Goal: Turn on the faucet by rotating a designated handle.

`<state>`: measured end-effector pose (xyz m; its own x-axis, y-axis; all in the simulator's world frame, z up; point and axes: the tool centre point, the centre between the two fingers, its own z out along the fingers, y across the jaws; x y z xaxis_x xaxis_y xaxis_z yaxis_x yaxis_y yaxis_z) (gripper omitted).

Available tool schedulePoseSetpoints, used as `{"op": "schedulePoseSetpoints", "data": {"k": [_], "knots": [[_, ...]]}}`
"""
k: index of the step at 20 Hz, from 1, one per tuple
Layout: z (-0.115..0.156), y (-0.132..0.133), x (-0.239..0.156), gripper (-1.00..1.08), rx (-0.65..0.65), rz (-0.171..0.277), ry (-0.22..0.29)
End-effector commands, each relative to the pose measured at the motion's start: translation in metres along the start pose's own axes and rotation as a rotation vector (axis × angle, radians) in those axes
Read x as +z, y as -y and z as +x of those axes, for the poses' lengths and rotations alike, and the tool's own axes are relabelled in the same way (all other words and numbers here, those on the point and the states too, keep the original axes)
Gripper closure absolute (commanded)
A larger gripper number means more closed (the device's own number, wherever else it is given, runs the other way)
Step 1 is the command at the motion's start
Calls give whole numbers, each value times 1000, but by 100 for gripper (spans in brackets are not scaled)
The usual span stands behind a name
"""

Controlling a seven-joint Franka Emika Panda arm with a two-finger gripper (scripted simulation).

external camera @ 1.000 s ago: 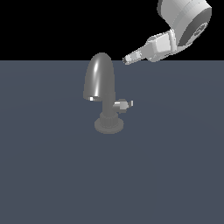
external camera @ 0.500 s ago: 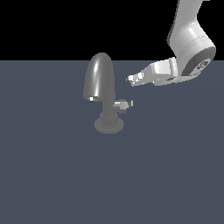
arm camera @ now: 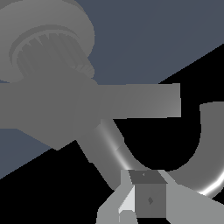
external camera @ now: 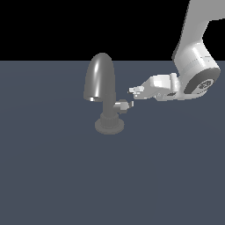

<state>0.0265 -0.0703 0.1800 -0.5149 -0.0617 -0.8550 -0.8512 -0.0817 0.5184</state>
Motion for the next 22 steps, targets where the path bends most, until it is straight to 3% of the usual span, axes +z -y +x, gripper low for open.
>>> {"op": "schedulePoseSetpoints", "data": {"k": [1,8,20,21,22], "knots": [[4,1,0,108,12,7,14],[5,1,0,108,15,9,17],[57,-15,2,108,15,9,17],[57,-15,2,108,15,9,17],[36,-14,2,108,-16,11,12]]}}
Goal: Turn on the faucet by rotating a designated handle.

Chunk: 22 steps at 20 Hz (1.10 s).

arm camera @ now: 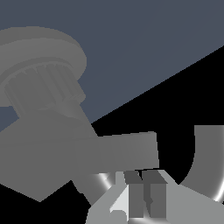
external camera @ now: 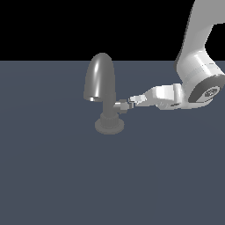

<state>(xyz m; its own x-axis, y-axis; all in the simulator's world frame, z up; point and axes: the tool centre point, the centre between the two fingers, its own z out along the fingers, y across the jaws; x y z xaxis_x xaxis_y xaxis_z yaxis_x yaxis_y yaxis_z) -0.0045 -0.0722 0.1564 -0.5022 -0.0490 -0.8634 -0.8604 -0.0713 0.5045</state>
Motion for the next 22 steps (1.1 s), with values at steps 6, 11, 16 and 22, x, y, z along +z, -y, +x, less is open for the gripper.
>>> {"op": "schedulePoseSetpoints", "data": {"k": [6,11,16,22], "knots": [[40,13,0,108,16,-2,3],[71,23,1,108,29,-2,5],[32,24,0,108,-42,-11,-3],[49,41,0,108,-21,-9,0]]}}
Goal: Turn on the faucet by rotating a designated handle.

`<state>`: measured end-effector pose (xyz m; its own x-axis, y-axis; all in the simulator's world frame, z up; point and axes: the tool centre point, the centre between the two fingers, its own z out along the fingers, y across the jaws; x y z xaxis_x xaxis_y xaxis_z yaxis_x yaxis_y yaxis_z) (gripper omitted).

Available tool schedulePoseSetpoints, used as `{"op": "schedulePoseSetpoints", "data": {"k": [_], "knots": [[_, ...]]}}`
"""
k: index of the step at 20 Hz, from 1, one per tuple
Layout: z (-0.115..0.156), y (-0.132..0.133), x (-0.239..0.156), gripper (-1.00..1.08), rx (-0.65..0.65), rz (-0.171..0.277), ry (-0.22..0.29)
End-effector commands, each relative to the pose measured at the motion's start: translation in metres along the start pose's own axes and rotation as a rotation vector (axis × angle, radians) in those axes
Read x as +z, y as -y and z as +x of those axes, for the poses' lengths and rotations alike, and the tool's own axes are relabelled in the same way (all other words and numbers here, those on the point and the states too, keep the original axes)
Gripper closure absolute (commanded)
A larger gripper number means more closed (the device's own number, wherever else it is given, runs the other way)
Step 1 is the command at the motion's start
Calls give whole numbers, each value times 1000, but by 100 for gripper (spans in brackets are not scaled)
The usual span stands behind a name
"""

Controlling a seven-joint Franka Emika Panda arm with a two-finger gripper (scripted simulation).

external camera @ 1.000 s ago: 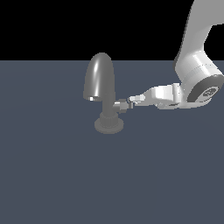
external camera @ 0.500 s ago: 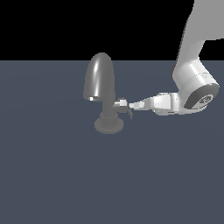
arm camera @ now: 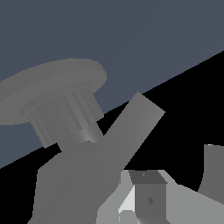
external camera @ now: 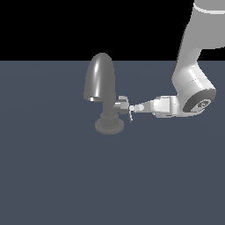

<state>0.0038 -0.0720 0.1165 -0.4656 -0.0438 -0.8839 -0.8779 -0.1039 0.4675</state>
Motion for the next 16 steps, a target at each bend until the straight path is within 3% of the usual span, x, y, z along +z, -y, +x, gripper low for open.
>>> {"op": "schedulePoseSetpoints", "data": {"k": [1,16], "knots": [[22,16,0,108,25,23,-2],[62,48,-1,108,70,28,4]]}}
